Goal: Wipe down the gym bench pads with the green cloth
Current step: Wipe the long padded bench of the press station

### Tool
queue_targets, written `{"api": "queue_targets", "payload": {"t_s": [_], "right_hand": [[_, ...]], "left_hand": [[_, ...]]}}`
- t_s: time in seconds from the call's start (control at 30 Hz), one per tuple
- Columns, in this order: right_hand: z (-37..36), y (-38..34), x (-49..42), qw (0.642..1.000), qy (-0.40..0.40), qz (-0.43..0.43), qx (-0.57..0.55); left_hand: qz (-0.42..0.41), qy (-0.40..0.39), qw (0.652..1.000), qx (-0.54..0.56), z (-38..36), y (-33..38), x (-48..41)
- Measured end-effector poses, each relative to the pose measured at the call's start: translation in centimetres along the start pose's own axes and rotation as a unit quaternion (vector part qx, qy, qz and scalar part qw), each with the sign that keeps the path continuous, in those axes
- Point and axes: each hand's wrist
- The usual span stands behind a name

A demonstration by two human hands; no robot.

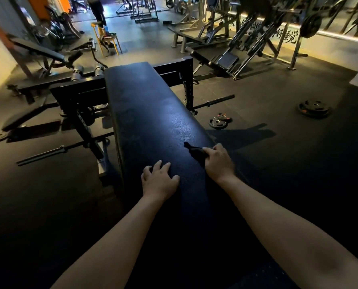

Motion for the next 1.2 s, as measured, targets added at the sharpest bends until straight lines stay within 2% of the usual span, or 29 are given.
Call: {"api": "queue_targets", "payload": {"t_s": [0.07, 0.13, 0.2, 0.27, 0.43, 0.6, 0.63, 0.7, 0.77, 0.87, 1.03, 1.2], "right_hand": [[-1.2, -2.0, 0.9, 0.996, -0.03, 0.078, -0.008], [-2.2, -2.9, 1.5, 0.985, -0.057, 0.157, 0.04], [-1.7, -2.1, 1.0, 0.982, -0.068, 0.17, 0.043], [-0.9, -0.2, 0.2, 0.984, -0.069, 0.159, 0.03], [1.0, 4.9, -2.1, 0.997, -0.043, 0.068, 0.0], [1.7, 6.1, -3.0, 0.999, -0.014, -0.049, -0.002], [1.5, 5.5, -2.8, 0.999, -0.009, -0.042, -0.006], [0.6, 3.3, -2.3, 0.997, -0.038, 0.058, -0.022], [-0.6, 0.9, -1.5, 0.98, -0.095, 0.172, -0.007], [-0.7, 0.8, -2.2, 0.972, -0.101, 0.213, 0.016], [-0.5, 3.8, -4.9, 0.989, -0.071, 0.129, 0.011], [-0.2, 3.5, -6.2, 0.999, -0.042, 0.024, -0.006]], "left_hand": [[-0.002, 0.008, 1.0, -0.01, -0.5, 0.8, -0.3], [0.002, 0.004, 1.0, -0.022, -1.2, 1.4, -0.3], [0.011, -0.002, 1.0, -0.025, -1.5, 1.7, -0.4], [0.018, -0.006, 0.999, -0.025, -1.6, 1.7, -0.5], [0.025, -0.009, 0.999, -0.023, -1.9, 1.8, -0.3], [0.04, -0.012, 0.999, -0.016, -1.8, 2.5, -0.2], [0.044, -0.014, 0.999, -0.015, -1.8, 2.8, -0.3], [0.057, -0.018, 0.998, -0.014, -1.6, 3.5, -0.6], [0.062, -0.016, 0.998, -0.019, -1.4, 4.1, -0.9], [0.036, 0.002, 0.999, -0.027, -1.8, 4.9, -1.0], [0.039, -0.041, 0.998, -0.036, -2.9, 6.1, -1.5], [0.036, -0.045, 0.998, -0.028, -2.9, 5.3, -1.4]]}}
Point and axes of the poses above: each hand's wrist, its own x-axis away from the middle knuckle, its own z-axis out of the back of the hand, y = z × x, and after that the axes turned 2 degrees about -y, right-handed
